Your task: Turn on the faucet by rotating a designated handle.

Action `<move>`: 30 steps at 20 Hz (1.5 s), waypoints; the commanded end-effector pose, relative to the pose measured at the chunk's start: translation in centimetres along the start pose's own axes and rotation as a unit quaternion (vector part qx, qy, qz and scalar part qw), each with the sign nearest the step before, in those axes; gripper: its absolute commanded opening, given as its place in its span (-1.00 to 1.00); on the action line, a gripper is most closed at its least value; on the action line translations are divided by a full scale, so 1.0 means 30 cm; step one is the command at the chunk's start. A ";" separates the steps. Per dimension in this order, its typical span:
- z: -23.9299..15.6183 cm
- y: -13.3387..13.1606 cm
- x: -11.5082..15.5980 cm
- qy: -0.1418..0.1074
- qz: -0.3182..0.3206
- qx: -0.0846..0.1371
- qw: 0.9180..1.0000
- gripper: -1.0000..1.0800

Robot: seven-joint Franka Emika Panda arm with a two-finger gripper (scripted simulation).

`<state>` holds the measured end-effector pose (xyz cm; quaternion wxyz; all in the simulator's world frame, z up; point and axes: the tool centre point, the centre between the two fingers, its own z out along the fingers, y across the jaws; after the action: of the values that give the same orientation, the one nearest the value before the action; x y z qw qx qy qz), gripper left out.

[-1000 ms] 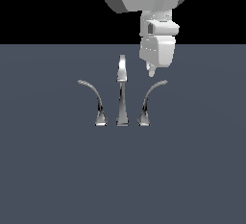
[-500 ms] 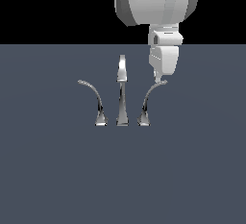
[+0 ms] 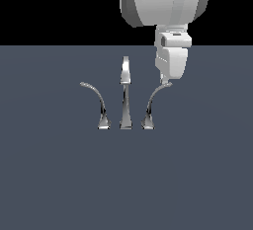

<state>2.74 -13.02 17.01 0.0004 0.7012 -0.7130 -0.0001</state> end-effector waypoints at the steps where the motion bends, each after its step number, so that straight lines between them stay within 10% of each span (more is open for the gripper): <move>1: 0.000 0.026 0.011 0.000 0.000 0.000 1.000 -1.00; 30: 0.001 0.249 -0.022 0.001 0.004 0.003 1.000 -1.00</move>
<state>-4.54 -13.01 16.96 -0.0014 0.6960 -0.7180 0.0033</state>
